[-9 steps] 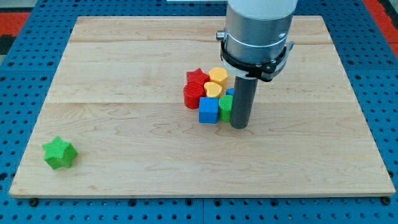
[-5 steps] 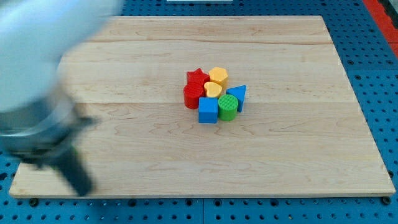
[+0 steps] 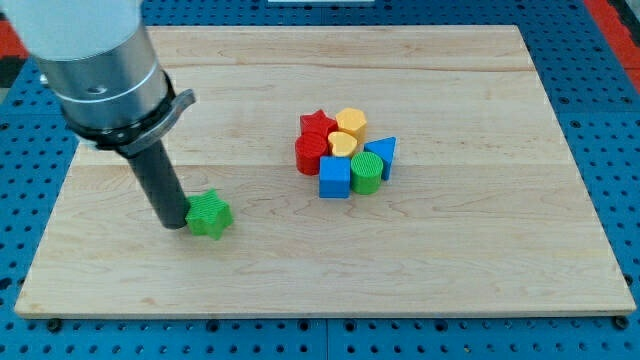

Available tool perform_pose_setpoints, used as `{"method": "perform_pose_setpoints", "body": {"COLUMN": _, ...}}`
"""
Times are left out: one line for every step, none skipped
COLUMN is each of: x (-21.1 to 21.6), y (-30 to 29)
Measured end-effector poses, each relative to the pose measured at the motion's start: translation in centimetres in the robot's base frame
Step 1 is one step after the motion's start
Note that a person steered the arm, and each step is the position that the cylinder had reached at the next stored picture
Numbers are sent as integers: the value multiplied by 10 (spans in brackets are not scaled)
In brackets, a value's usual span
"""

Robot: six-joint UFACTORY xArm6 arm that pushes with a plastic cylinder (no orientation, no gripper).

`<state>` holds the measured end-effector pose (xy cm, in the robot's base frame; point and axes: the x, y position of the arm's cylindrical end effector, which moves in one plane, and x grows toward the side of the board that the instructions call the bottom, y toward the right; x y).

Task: Push the green star into a group of blocks

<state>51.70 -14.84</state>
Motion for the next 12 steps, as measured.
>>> {"method": "perform_pose_setpoints", "body": {"x": -10, "y": 21}}
{"method": "perform_pose_setpoints", "body": {"x": -10, "y": 67}}
{"method": "perform_pose_setpoints", "body": {"x": -6, "y": 126}}
{"method": "perform_pose_setpoints", "body": {"x": -2, "y": 177}}
{"method": "perform_pose_setpoints", "body": {"x": 44, "y": 161}}
{"method": "perform_pose_setpoints", "body": {"x": 36, "y": 203}}
{"method": "perform_pose_setpoints", "body": {"x": 13, "y": 208}}
{"method": "perform_pose_setpoints", "body": {"x": -6, "y": 222}}
{"method": "perform_pose_setpoints", "body": {"x": -22, "y": 244}}
{"method": "perform_pose_setpoints", "body": {"x": -36, "y": 267}}
{"method": "perform_pose_setpoints", "body": {"x": -55, "y": 260}}
{"method": "perform_pose_setpoints", "body": {"x": -59, "y": 244}}
